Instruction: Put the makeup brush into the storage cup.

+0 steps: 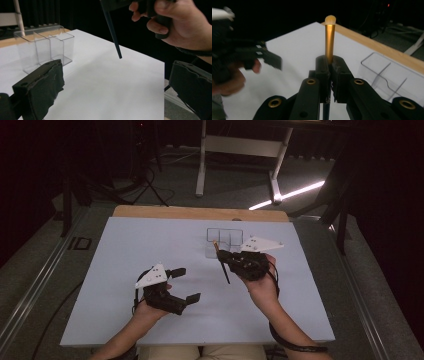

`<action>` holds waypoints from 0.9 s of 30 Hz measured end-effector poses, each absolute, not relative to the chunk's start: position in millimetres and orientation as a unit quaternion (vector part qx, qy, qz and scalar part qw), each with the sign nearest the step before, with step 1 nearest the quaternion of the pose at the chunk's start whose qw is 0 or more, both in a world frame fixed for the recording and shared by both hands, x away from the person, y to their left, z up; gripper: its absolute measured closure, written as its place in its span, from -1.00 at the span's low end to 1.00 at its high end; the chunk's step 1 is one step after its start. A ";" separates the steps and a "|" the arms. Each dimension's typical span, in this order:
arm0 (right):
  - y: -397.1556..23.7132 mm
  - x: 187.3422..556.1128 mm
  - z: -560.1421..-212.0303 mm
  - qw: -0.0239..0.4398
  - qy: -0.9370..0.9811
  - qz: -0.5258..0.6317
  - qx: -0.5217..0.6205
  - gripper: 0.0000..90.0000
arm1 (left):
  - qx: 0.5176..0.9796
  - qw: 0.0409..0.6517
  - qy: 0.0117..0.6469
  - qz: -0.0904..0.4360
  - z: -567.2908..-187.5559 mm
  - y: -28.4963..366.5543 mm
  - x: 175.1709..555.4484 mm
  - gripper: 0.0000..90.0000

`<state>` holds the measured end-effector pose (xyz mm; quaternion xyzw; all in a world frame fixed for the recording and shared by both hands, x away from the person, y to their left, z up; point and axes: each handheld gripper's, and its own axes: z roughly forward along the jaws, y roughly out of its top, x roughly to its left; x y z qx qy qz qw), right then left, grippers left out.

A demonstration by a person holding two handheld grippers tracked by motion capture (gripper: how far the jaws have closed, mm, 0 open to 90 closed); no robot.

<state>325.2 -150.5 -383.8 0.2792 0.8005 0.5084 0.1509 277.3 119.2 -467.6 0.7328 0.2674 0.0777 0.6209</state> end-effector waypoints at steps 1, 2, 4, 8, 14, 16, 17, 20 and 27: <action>-148.9 324.0 -383.1 0.156 0.799 0.511 0.276 0.87 | 0.732 0.620 0.272 0.076 -469.0 116.9 279.4 -0.99; -147.8 323.2 -382.4 0.153 0.798 0.517 0.271 0.87 | 0.727 0.624 0.276 0.073 -470.4 115.0 280.9 -0.96; -145.3 321.2 -381.2 0.156 0.794 0.522 0.269 0.87 | 0.723 0.628 0.281 0.065 -472.4 111.3 284.2 -0.87; -140.7 318.7 -379.6 0.156 0.790 0.530 0.266 0.87 | 0.718 0.635 0.281 0.053 -475.5 104.4 289.7 -0.74; -137.1 317.3 -381.1 0.154 0.783 0.542 0.262 0.87 | 0.719 0.633 0.283 0.044 -479.4 93.4 295.8 -0.55; -135.6 316.4 -382.3 0.155 0.780 0.548 0.261 0.87 | 0.722 0.631 0.282 0.041 -481.0 90.1 297.6 -0.44; -134.6 316.2 -382.7 0.151 0.780 0.549 0.260 0.87 | 0.723 0.630 0.279 0.041 -481.7 88.6 297.7 -0.35; -131.9 315.1 -384.3 0.152 0.778 0.553 0.256 0.87 | 0.734 0.617 0.280 0.054 -482.8 82.4 298.1 -0.13; -126.8 312.0 -384.7 0.163 0.775 0.558 0.249 0.87 | 0.731 0.609 0.301 0.058 -482.4 75.3 300.0 0.07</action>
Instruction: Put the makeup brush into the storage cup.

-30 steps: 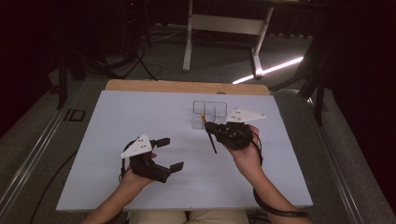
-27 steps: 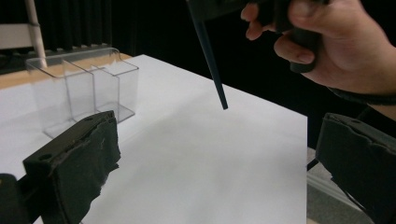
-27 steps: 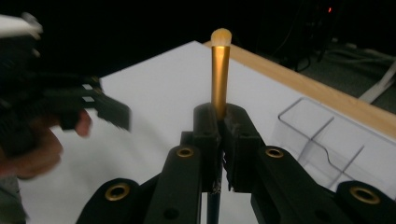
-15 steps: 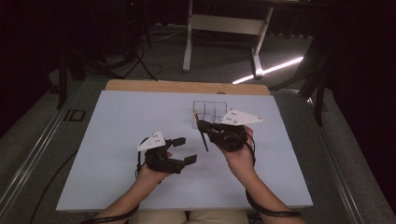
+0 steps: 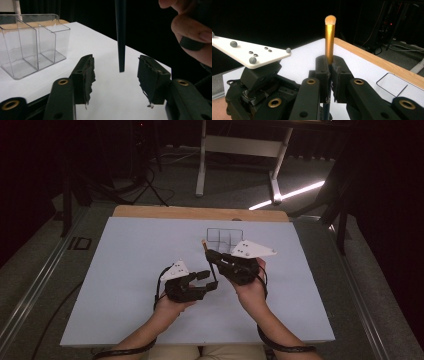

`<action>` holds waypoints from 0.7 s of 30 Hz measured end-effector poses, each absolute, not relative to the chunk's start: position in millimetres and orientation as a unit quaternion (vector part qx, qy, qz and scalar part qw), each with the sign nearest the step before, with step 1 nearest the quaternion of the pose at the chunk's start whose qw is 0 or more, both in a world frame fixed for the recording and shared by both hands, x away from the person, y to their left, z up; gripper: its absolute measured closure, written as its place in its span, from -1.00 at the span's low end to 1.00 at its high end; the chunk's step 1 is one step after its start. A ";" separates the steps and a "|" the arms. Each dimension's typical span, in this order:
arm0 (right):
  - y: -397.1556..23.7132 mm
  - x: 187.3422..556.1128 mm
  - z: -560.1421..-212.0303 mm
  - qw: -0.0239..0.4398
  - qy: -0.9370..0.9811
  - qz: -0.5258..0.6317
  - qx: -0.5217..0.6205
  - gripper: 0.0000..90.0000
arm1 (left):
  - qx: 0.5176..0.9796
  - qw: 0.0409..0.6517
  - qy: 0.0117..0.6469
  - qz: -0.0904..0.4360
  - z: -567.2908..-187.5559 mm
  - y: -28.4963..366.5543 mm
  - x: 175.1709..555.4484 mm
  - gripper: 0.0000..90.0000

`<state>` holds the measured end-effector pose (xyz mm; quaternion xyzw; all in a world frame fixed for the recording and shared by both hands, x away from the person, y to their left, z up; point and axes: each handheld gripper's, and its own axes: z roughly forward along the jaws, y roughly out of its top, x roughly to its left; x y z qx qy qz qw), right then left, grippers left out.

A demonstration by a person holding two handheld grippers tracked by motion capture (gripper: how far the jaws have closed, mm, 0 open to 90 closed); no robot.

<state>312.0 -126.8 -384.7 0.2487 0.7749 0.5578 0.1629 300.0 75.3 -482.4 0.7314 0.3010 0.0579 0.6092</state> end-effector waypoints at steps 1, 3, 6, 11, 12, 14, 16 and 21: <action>-126.2 312.0 -385.1 0.162 0.775 0.558 0.249 0.87 | 0.731 0.608 0.303 0.057 -481.9 74.7 300.7 0.13; -125.2 312.3 -385.9 0.161 0.774 0.560 0.247 0.87 | 0.729 0.611 0.305 0.047 -481.1 73.7 302.0 0.21; -123.9 312.0 -386.7 0.160 0.774 0.561 0.246 0.87 | 0.730 0.610 0.305 0.046 -480.1 71.8 302.3 0.38; -123.8 312.8 -388.0 0.156 0.775 0.562 0.244 0.87 | 0.739 0.602 0.297 0.057 -479.4 72.7 303.6 0.70; -124.0 312.5 -388.1 0.157 0.774 0.562 0.244 0.87 | 0.740 0.601 0.296 0.057 -479.4 72.7 303.7 0.74; -124.2 312.4 -388.4 0.155 0.776 0.561 0.243 0.87 | 0.741 0.601 0.296 0.054 -479.4 73.5 303.4 0.87; -125.0 311.8 -388.9 0.153 0.776 0.563 0.241 0.87 | 0.742 0.598 0.299 0.048 -479.6 74.7 304.2 0.90; -127.4 312.0 -391.4 0.147 0.777 0.562 0.241 0.87 | 0.756 0.584 0.293 0.042 -480.4 77.7 305.7 0.91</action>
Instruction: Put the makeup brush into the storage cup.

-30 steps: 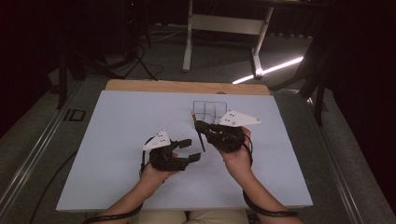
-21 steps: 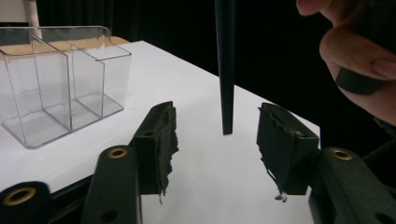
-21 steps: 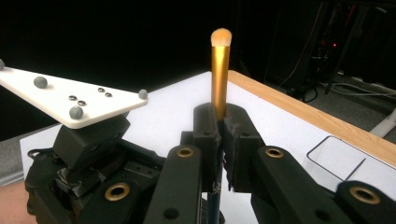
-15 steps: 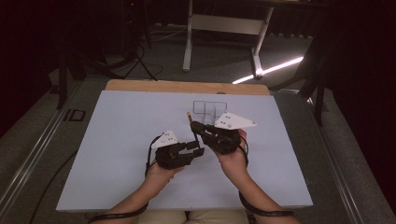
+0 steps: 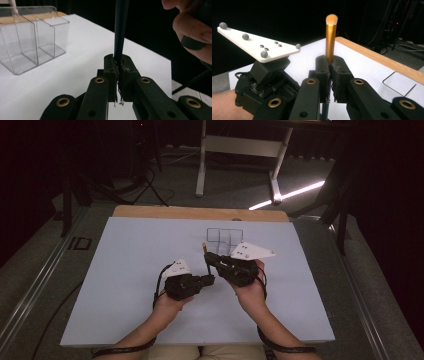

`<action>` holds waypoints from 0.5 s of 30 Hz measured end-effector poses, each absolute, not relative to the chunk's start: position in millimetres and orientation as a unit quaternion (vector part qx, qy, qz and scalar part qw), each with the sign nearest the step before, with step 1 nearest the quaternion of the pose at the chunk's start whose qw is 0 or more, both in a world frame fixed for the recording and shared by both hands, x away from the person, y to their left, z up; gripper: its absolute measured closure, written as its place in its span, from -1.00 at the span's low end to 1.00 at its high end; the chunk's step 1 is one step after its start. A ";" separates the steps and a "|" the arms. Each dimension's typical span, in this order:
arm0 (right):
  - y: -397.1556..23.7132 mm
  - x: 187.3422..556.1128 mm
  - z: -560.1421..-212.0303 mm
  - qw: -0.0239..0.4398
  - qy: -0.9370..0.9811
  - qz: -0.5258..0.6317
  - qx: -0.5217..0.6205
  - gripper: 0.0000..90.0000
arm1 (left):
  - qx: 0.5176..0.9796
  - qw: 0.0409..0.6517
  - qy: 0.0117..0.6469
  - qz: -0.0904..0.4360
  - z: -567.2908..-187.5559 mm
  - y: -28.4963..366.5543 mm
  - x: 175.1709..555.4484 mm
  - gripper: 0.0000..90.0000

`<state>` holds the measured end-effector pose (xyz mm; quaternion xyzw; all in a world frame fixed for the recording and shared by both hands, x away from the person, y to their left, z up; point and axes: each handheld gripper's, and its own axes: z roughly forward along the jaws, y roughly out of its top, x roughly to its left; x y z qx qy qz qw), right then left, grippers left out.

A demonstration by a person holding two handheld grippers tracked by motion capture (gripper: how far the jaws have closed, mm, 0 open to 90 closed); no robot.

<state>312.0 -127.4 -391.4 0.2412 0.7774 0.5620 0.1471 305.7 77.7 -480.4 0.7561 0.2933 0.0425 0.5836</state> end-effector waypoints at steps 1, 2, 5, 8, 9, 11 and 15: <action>-128.0 312.3 -392.2 0.143 0.778 0.562 0.242 0.87 | 0.758 0.581 0.293 0.040 -480.6 78.2 306.0 0.92; -128.6 312.7 -393.0 0.141 0.778 0.562 0.242 0.87 | 0.762 0.577 0.292 0.042 -480.6 78.4 306.0 0.92; -129.5 313.0 -394.3 0.135 0.780 0.561 0.242 0.86 | 0.768 0.571 0.286 0.042 -480.5 79.3 306.5 0.92; -131.5 313.4 -394.5 0.128 0.781 0.564 0.236 0.84 | 0.773 0.568 0.280 0.039 -479.4 80.0 306.7 0.92; -132.5 314.0 -394.6 0.123 0.781 0.565 0.236 0.84 | 0.774 0.567 0.280 0.038 -479.2 80.3 306.7 0.92; -134.4 315.1 -394.7 0.110 0.780 0.569 0.235 0.74 | 0.772 0.567 0.285 0.033 -479.1 82.6 307.1 0.92; -136.3 316.0 -392.1 0.104 0.782 0.567 0.238 0.46 | 0.778 0.558 0.284 0.046 -479.6 84.4 306.8 0.92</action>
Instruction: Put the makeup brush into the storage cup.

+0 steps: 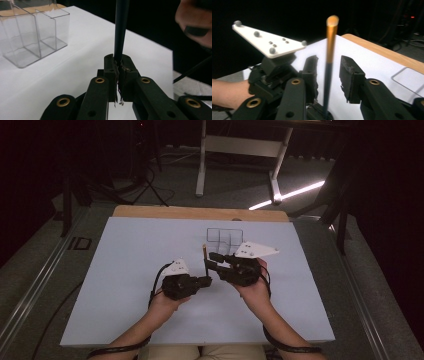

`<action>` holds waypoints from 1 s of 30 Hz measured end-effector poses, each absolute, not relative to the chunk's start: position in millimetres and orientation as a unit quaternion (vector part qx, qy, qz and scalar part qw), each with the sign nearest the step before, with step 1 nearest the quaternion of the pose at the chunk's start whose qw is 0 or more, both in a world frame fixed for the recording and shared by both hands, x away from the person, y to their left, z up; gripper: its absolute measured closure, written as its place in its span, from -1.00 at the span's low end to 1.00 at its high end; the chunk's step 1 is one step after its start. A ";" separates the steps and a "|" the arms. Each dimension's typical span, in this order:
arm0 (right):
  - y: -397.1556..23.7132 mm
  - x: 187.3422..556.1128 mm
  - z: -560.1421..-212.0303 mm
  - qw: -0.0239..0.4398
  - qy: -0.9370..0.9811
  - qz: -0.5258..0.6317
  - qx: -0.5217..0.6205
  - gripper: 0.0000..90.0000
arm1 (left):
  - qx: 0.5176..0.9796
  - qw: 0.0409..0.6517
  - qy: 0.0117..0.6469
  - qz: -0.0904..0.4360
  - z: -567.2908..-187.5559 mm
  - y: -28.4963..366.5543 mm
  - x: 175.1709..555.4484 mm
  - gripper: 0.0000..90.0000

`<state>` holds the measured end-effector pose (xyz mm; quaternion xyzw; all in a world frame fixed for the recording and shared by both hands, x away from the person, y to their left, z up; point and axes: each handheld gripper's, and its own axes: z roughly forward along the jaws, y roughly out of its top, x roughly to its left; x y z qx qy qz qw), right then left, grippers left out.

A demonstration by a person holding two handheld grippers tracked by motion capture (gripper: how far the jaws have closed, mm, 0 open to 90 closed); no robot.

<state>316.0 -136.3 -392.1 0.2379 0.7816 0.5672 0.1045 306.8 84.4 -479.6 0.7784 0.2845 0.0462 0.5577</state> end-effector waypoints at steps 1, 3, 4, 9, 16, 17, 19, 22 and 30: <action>-136.8 316.7 -391.0 0.105 0.783 0.565 0.238 0.39 | 0.783 0.552 0.283 0.048 -479.7 84.4 306.6 0.92; -138.0 318.2 -388.9 0.107 0.783 0.563 0.241 0.32 | 0.788 0.546 0.279 0.054 -480.3 83.9 305.7 0.92; -138.6 319.1 -387.5 0.106 0.784 0.562 0.243 0.29 | 0.791 0.543 0.277 0.053 -480.5 83.5 305.3 0.92; -140.1 321.7 -381.9 0.103 0.790 0.559 0.232 0.23 | 0.803 0.529 0.267 0.059 -482.1 80.9 303.5 0.92; -137.9 322.1 -379.5 0.095 0.791 0.556 0.236 0.43 | 0.808 0.519 0.269 0.069 -484.4 76.7 302.5 0.92; -137.5 321.8 -379.4 0.096 0.791 0.556 0.238 0.47 | 0.808 0.519 0.269 0.069 -484.6 76.3 302.5 0.92; -136.2 322.6 -379.5 0.095 0.793 0.552 0.238 0.57 | 0.808 0.520 0.269 0.070 -484.8 75.7 302.6 0.92; -134.6 322.5 -379.3 0.097 0.795 0.550 0.237 0.71 | 0.811 0.516 0.266 0.073 -485.1 74.9 302.7 0.92; -132.5 322.9 -378.4 0.096 0.800 0.546 0.230 0.86 | 0.810 0.518 0.266 0.073 -486.1 75.2 303.1 0.92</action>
